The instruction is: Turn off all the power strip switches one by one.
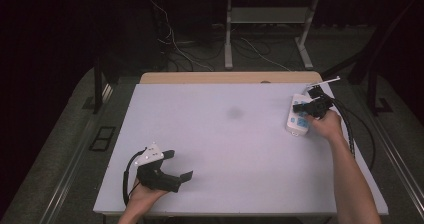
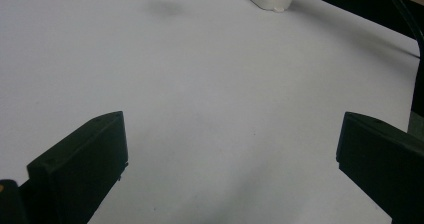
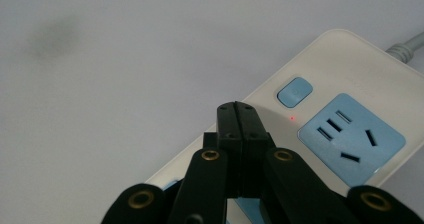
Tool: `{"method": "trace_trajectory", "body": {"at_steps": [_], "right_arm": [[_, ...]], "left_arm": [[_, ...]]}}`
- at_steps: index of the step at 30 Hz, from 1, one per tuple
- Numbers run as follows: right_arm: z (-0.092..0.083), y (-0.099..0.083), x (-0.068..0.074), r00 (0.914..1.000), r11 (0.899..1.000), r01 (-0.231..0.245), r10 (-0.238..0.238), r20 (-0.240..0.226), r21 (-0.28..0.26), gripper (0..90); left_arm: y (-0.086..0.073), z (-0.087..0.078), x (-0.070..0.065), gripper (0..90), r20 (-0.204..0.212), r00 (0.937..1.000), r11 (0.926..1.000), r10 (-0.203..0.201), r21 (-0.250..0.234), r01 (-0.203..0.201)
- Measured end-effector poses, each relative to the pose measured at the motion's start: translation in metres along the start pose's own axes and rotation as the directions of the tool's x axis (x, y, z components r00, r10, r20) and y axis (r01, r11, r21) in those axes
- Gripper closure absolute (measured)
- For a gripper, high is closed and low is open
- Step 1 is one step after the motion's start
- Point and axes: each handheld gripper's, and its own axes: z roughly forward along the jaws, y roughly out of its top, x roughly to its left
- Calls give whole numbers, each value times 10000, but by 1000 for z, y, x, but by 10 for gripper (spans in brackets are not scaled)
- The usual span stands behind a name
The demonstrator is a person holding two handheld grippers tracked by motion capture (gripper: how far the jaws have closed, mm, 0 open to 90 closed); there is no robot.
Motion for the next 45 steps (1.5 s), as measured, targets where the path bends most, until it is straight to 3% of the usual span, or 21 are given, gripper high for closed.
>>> {"method": "trace_trajectory", "body": {"at_steps": [12,16,29,37,45], "right_arm": [[-3,-1,-4,9988,9990,-302,289,-383,-343,900],[-6,1,-5,10000,10000,-36,36,21,-22,900],[-22,5,-15,9995,9991,-300,296,-133,-305,900],[-27,15,-20,9997,9995,-221,224,103,-246,900],[-25,21,-27,9986,9988,-439,444,270,-203,900]], "left_arm": [[0,4,1,0,44,10000,10000,-33,90,33],[0,3,3,0,-23,10000,10000,-65,68,65],[0,4,4,0,-90,9999,9999,-99,82,100],[0,1,5,0,-195,9998,10000,-57,-60,55],[-1,-1,4,0,-257,9996,9999,-103,-111,100]]}}
